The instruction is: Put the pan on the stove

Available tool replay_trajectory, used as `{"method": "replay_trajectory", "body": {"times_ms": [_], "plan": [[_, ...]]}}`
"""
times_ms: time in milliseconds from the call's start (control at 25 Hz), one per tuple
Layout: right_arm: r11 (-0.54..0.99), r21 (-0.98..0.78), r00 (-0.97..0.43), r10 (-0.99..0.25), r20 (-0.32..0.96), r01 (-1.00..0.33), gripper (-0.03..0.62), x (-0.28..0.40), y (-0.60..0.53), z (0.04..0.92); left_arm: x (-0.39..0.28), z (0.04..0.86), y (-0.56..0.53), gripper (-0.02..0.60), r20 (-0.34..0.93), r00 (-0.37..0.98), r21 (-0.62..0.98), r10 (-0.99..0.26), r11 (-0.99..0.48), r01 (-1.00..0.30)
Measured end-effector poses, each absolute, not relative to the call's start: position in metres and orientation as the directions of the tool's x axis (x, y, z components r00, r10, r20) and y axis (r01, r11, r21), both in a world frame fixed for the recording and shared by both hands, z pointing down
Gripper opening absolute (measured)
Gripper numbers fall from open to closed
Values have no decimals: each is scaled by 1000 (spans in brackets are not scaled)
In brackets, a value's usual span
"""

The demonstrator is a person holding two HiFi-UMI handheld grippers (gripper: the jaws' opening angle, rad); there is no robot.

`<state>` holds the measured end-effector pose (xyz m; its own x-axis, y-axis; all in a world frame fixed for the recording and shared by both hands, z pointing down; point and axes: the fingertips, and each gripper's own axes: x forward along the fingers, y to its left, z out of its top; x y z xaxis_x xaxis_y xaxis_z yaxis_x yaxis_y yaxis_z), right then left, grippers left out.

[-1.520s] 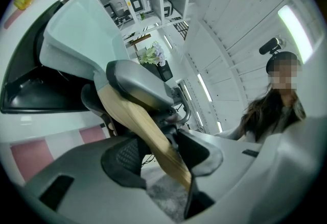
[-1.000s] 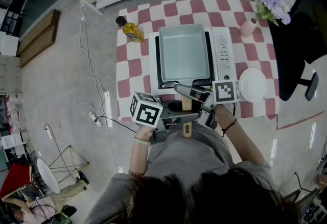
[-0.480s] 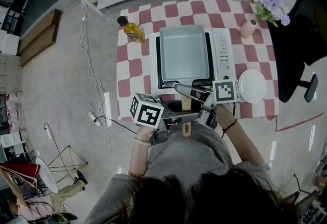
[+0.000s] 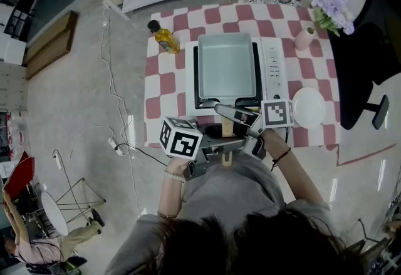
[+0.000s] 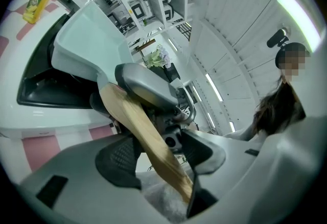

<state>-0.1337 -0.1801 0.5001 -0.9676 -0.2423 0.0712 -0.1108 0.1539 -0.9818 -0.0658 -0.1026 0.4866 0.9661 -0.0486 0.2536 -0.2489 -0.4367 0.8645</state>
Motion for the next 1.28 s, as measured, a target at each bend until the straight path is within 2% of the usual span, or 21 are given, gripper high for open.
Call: {"method": "replay_trajectory", "body": {"times_ms": [680,960,1280], "plan": [[213,-975,-975,-221,10,-59,275,-137,-172,485,-83,492,-97,284,307,940,830,-146,-442,-340],[150,-976,-959,-258,115,-157,281,-121,-170,501,-98,488,-101,284,321,922,808,-215,-446,-386],[117,-971,-945,-282,169,-208,279,-104,-167,509,-116,482,-106,282,327,890,778,-318,-443,-445]]}}
